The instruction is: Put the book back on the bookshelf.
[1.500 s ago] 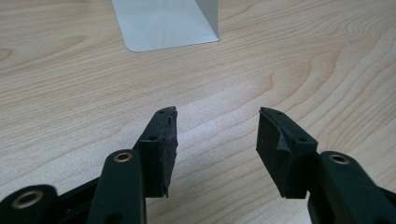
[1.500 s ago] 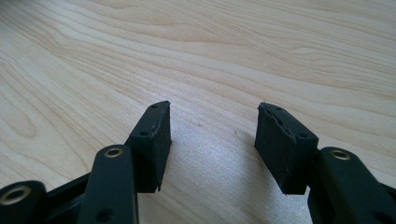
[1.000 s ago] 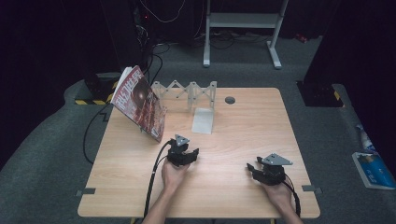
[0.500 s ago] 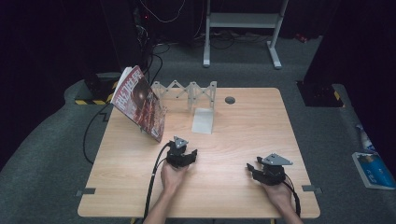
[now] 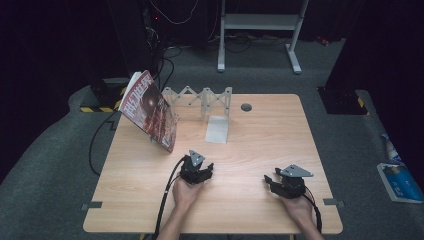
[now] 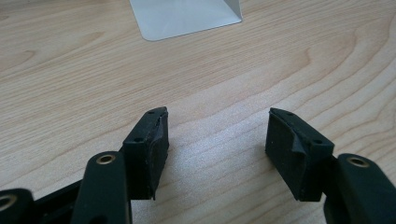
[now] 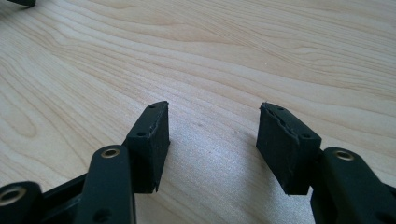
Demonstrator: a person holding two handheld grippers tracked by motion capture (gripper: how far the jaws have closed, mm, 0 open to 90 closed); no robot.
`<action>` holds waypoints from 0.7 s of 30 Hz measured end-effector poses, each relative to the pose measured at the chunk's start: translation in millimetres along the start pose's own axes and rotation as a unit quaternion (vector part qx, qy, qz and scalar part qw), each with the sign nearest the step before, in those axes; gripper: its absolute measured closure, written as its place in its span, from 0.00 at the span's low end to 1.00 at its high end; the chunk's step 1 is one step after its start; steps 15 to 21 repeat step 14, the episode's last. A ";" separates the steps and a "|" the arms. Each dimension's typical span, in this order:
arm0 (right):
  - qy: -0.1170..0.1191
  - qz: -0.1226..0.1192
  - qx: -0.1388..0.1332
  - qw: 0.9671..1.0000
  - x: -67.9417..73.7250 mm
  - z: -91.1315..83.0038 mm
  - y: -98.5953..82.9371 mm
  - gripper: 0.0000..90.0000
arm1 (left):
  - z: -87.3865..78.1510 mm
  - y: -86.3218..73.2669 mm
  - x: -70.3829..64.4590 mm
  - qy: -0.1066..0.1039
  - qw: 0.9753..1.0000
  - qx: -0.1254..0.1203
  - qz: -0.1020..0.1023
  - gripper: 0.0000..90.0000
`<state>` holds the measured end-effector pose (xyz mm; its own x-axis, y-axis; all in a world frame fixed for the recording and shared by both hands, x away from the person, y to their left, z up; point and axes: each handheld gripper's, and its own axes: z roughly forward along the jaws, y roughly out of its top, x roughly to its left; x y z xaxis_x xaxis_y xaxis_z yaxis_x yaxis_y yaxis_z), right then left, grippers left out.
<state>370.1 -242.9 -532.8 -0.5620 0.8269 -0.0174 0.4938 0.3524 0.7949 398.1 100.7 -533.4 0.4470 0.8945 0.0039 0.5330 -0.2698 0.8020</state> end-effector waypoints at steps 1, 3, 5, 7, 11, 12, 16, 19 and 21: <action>0.000 0.000 0.000 1.000 0.0 0.0 0.0 0.49 | 0.0 0.0 0.0 0.000 1.000 0.000 0.000 0.44; 0.000 0.000 0.000 1.000 0.0 -0.1 0.0 0.48 | 0.1 -0.1 -0.1 0.000 1.000 -0.001 0.000 0.44; 0.001 0.000 0.000 1.000 -0.1 -0.1 0.0 0.48 | 0.1 -0.1 -0.2 0.001 1.000 -0.001 0.000 0.44; 0.001 -0.001 0.000 1.000 -0.1 -0.1 0.0 0.48 | 0.2 -0.1 -0.3 0.001 1.000 -0.001 0.000 0.44; 0.001 -0.001 0.000 1.000 0.1 -0.3 -0.1 0.48 | 0.5 0.1 -0.3 0.002 1.000 -0.001 -0.002 0.44; 0.001 -0.002 0.000 1.000 0.0 -0.3 -0.1 0.48 | 0.5 0.1 -0.3 0.002 1.000 -0.001 -0.002 0.44; 0.001 -0.003 0.000 1.000 -0.2 -0.3 -0.1 0.48 | 0.4 0.3 0.1 0.004 1.000 0.000 -0.002 0.44; 0.001 -0.003 0.000 1.000 -0.2 -0.3 -0.1 0.48 | 0.4 0.3 0.1 0.004 1.000 0.000 -0.002 0.44; 0.001 -0.003 0.000 1.000 -0.2 -0.3 -0.1 0.48 | 0.4 0.3 0.1 0.004 1.000 0.000 -0.002 0.44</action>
